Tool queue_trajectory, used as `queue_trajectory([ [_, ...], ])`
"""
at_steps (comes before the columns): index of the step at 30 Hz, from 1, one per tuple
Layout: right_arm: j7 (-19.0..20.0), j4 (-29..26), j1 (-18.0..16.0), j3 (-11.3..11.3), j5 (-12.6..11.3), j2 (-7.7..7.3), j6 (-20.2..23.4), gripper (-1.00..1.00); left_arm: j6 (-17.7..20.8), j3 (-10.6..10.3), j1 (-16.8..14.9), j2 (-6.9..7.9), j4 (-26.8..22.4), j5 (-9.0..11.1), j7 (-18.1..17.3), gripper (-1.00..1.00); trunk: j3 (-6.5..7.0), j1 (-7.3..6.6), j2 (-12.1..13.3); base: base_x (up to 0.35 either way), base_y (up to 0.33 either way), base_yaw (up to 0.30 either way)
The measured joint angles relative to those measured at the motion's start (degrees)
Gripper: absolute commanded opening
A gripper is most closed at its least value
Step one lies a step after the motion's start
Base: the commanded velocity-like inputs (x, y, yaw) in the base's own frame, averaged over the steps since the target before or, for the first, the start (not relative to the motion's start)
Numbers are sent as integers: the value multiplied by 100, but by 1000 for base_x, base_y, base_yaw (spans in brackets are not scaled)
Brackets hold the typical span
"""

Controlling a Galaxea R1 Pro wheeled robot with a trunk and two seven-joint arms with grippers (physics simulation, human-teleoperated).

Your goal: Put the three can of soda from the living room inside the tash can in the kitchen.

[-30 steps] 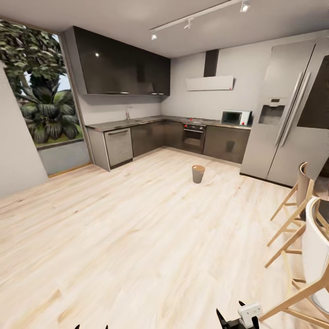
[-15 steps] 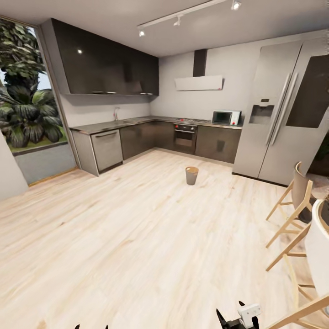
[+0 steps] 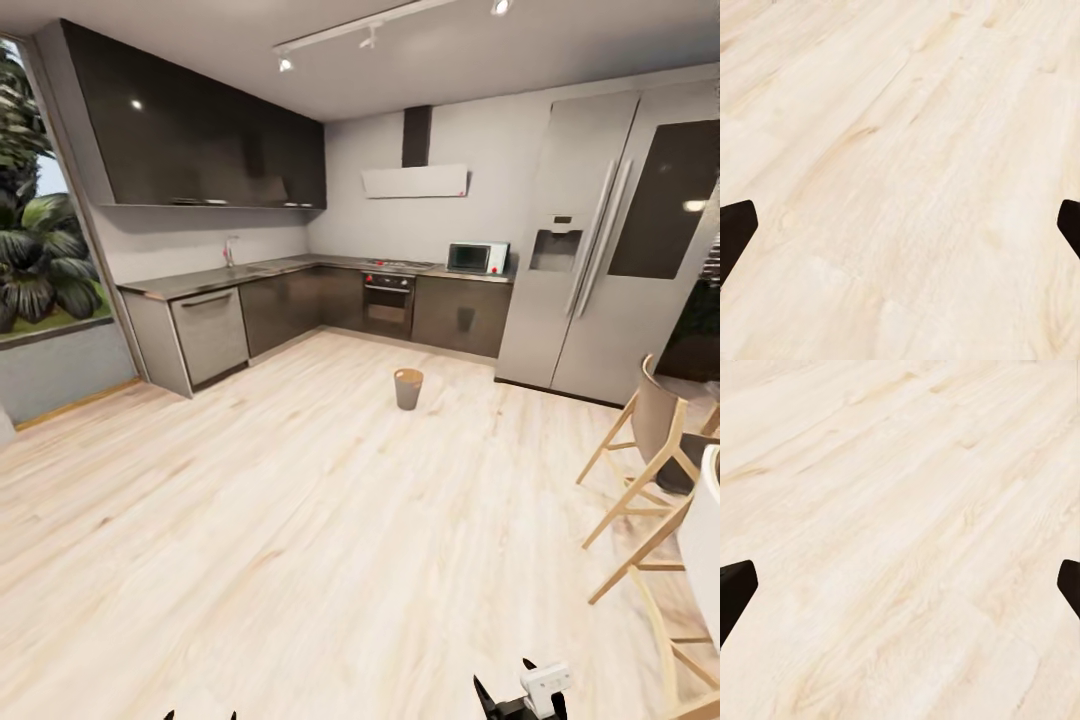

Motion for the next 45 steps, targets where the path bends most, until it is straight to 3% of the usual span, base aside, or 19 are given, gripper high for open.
queue_trajectory([
  [35, 0, 0, 0, 1, -14, 1, 7, 100, 7, 9, 0, -1, -2, 0, 0, 100, 0, 0, 0, 283, 178, -49],
  [45, 0, 8, 0, 1, -22, 1, 7, 100, 7, 9, 0, 1, 0, 0, 0, 100, 0, 0, 0, 283, 163, -197],
])
